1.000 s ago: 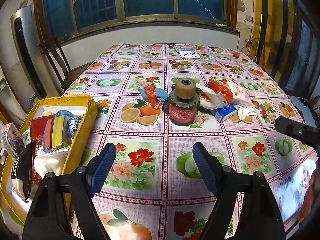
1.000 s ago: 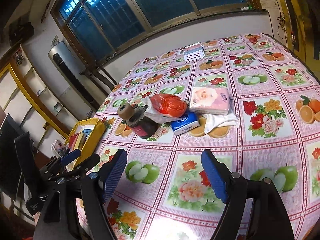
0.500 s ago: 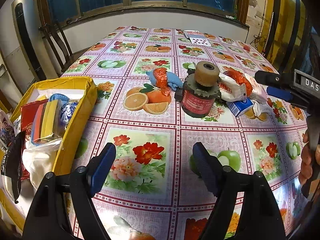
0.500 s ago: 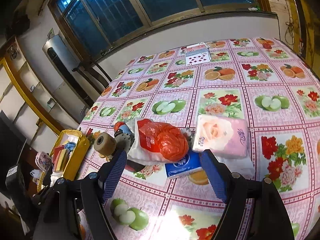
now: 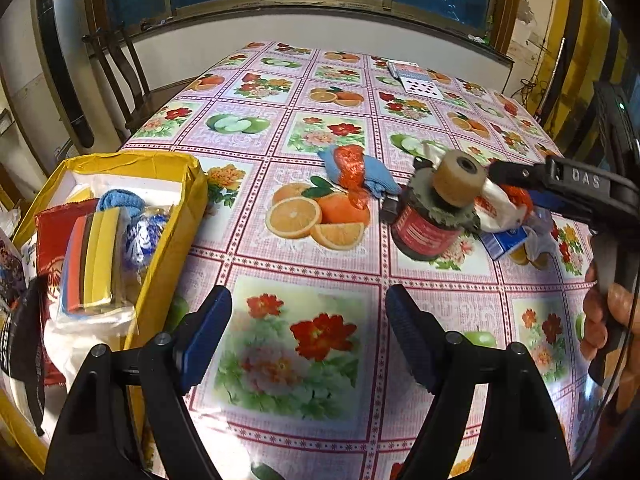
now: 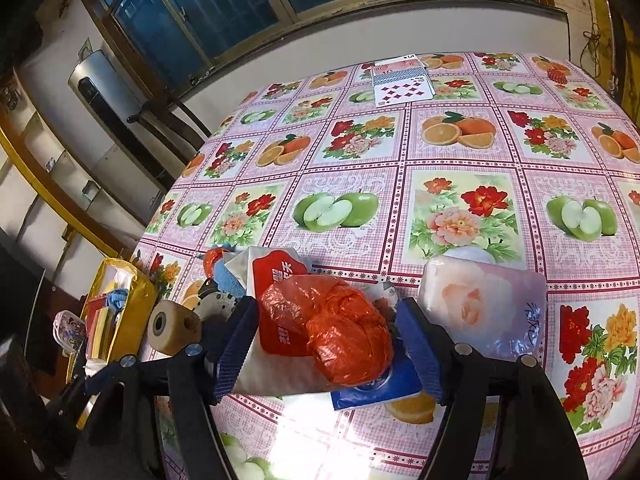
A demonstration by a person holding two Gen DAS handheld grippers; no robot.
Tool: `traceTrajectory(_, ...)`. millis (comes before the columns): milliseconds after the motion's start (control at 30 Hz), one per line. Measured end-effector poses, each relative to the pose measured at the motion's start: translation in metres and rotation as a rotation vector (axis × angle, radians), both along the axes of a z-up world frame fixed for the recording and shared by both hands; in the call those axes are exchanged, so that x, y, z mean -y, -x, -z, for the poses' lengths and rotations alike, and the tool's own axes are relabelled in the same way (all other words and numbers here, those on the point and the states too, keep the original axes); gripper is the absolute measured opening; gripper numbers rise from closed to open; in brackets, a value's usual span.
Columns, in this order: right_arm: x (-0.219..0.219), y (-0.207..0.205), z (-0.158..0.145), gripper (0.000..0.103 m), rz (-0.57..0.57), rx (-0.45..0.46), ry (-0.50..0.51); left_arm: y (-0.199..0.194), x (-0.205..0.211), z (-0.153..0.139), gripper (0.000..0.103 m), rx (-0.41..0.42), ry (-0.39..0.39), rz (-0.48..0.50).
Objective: Organize soft objects
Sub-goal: 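Grasp the red foil bag with right gripper while left gripper reaches the plush, then grasp the blue-and-orange plush with left gripper while right gripper lifts red bag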
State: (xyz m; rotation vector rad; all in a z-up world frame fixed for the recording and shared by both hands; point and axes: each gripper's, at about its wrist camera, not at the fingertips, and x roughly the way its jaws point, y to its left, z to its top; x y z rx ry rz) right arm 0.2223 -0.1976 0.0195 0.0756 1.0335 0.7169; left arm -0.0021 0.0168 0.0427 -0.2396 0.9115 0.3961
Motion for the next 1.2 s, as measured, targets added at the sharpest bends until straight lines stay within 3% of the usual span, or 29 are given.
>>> traceTrajectory(67, -0.001, -0.004, 0.003, 0.073, 0.006, -0.017, -0.003, -0.015, -0.015, -0.001, 0.079, -0.003, 0.061, -0.002)
traceTrajectory(200, -0.006, -0.011, 0.010, 0.061, -0.010, -0.043, 0.020, -0.048, -0.045, 0.000, 0.079, -0.019, 0.183, -0.049)
traceTrajectory(300, -0.010, -0.015, 0.016, 0.049, -0.019, -0.032, 0.061, -0.073, -0.058, 0.005, 0.079, -0.047, 0.207, -0.082)
traceTrajectory(433, -0.009, -0.015, 0.018, 0.041, -0.037, -0.007, 0.086, -0.097, -0.072, 0.021, 0.079, -0.083, 0.281, -0.132)
traceTrajectory(700, -0.003, -0.015, 0.021, 0.040, -0.037, -0.016, 0.082, -0.125, -0.067, 0.028, 0.079, -0.043, 0.305, -0.128)
traceTrajectory(833, -0.003, -0.014, 0.020, 0.040, -0.043, -0.017, 0.087, -0.139, -0.063, 0.037, 0.079, -0.065, 0.318, -0.114)
traceTrajectory(1000, -0.004, -0.013, 0.020, 0.040, -0.040, -0.016, 0.086, -0.142, -0.055, 0.037, 0.080, -0.070, 0.264, -0.098)
traceTrajectory(1067, -0.003, -0.012, 0.020, 0.040, -0.035, -0.020, 0.080, -0.139, -0.055, 0.037, 0.070, -0.072, 0.243, -0.092)
traceTrajectory(1133, 0.000, -0.009, 0.019, 0.040, -0.030, -0.025, 0.069, -0.136, -0.058, 0.037, 0.039, -0.071, 0.250, -0.080)
traceTrajectory(1200, 0.004, -0.007, 0.019, 0.040, -0.025, -0.035, 0.050, -0.133, -0.060, 0.036, 0.036, -0.085, 0.254, -0.069)
